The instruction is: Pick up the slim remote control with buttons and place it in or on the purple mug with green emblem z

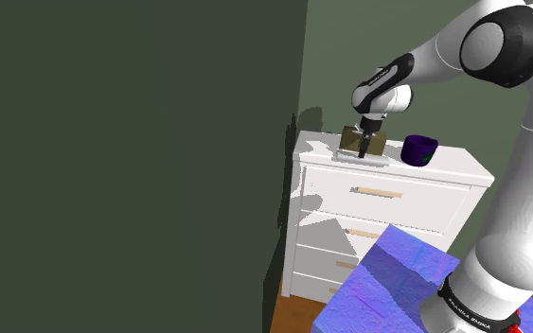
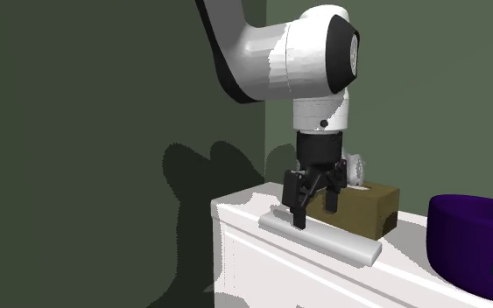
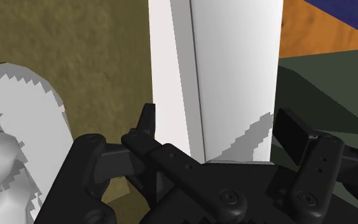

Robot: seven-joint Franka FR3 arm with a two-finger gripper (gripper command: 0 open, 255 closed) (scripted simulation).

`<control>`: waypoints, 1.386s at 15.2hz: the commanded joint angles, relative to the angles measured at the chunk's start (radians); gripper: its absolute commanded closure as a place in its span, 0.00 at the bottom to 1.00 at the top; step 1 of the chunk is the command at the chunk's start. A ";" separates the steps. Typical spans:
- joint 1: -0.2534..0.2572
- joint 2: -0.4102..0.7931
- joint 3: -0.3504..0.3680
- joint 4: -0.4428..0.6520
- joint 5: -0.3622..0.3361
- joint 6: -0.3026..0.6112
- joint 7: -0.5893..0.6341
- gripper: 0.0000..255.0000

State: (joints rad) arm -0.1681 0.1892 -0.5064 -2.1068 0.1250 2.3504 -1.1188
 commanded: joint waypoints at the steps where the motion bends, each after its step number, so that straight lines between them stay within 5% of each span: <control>1: -0.001 0.017 0.000 -0.021 -0.001 -0.028 0.004 0.00; 2: -0.001 0.017 0.000 -0.021 -0.001 -0.028 0.004 0.00; 3: 0.007 0.011 0.002 -0.030 -0.007 -0.024 0.018 1.00; 11: -0.001 0.045 0.008 0.009 0.012 -0.035 0.005 1.00; 21: 0.010 -0.058 -0.011 0.024 -0.055 -0.136 0.041 1.00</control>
State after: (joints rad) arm -0.1592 0.1370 -0.5169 -2.0868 0.0745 2.2293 -1.0822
